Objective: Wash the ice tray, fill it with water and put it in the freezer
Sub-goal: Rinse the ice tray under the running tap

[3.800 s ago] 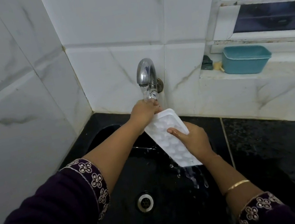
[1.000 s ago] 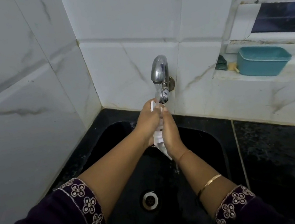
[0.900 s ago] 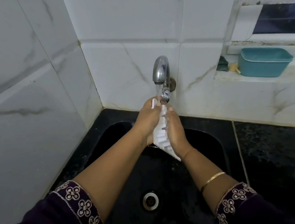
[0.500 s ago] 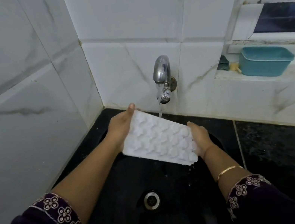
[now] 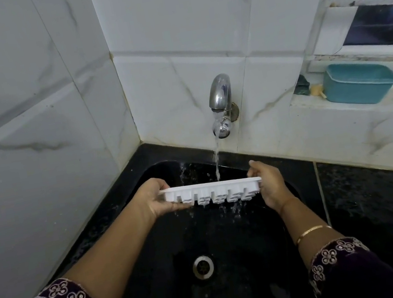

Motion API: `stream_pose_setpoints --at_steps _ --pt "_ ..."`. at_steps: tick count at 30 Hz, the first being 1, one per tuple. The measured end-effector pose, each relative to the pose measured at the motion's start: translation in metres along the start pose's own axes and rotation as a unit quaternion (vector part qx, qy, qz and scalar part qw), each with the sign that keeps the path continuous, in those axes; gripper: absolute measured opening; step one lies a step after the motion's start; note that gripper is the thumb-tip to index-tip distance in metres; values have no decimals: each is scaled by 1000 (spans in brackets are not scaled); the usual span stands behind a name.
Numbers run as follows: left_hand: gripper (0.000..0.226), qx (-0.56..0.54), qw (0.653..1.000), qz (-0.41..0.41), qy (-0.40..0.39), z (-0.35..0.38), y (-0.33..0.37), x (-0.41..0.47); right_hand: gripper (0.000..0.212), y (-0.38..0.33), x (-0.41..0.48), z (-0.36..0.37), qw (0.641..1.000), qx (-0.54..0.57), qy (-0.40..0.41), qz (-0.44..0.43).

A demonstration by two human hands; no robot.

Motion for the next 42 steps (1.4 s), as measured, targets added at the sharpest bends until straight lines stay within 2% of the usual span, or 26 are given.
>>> stream_pose_setpoints --at_steps 4,6,7,8,9,10,12,14,17,21,23,25,27,28,31,32,38,40,42 --pt "27 -2 1000 10 27 -9 -3 -1 27 -14 6 8 981 -133 -113 88" --pt "41 16 998 21 54 -11 -3 -4 17 -24 4 13 953 -218 -156 144" --pt "52 42 997 24 53 -10 -3 -3 13 -31 5 15 943 -264 -149 140" --pt "61 78 995 27 53 -8 -4 -3 9 -42 8 17 938 -312 -118 99" --pt "64 117 991 33 53 -4 -4 -3 9 -54 11 21 932 -353 -75 35" --pt "62 152 986 43 57 0 -4 -2 18 -66 13 26 919 -391 -37 -33" --pt "52 206 974 68 63 9 -5 -4 39 -86 12 46 875 -464 -19 -138" --pt "38 279 954 78 74 22 -8 -6 49 -97 14 67 815 -546 -36 -191" --pt "31 384 917 83 63 45 -14 2 55 -100 22 88 726 -660 -54 -187" --pt "37 458 883 89 46 66 -18 10 54 -98 33 94 603 -788 -18 -124" --pt "39 466 879 87 45 70 -20 14 44 -97 39 99 567 -810 1 -152" --pt "40 467 879 84 43 71 -21 16 36 -96 48 102 603 -783 18 -155" --pt "40 466 880 81 46 69 -20 17 31 -97 56 100 691 -706 47 -146" --pt "40 465 880 81 47 68 -20 18 30 -99 56 101 708 -688 62 -148" --pt "40 465 880 87 44 66 -17 18 36 -98 53 108 650 -739 59 -167" --pt "40 464 880 91 44 65 -16 17 39 -99 52 108 655 -735 61 -165" --pt "49 473 874 102 44 56 -13 8 45 -95 51 102 723 -660 69 -193" --pt "51 489 863 116 45 52 -12 2 45 -94 46 95 763 -609 62 -209" --pt "50 514 845 137 43 46 -10 -5 48 -84 41 82 834 -514 34 -195"
Point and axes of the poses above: each hand's wrist, its own x-axis towards the middle knuckle, its own z-axis out of the palm, y = z × x, the point moved 5 cm from there along x, towards the middle knuckle, and after that the axes turned 13 degrees about -y, right-handed, at the moved point
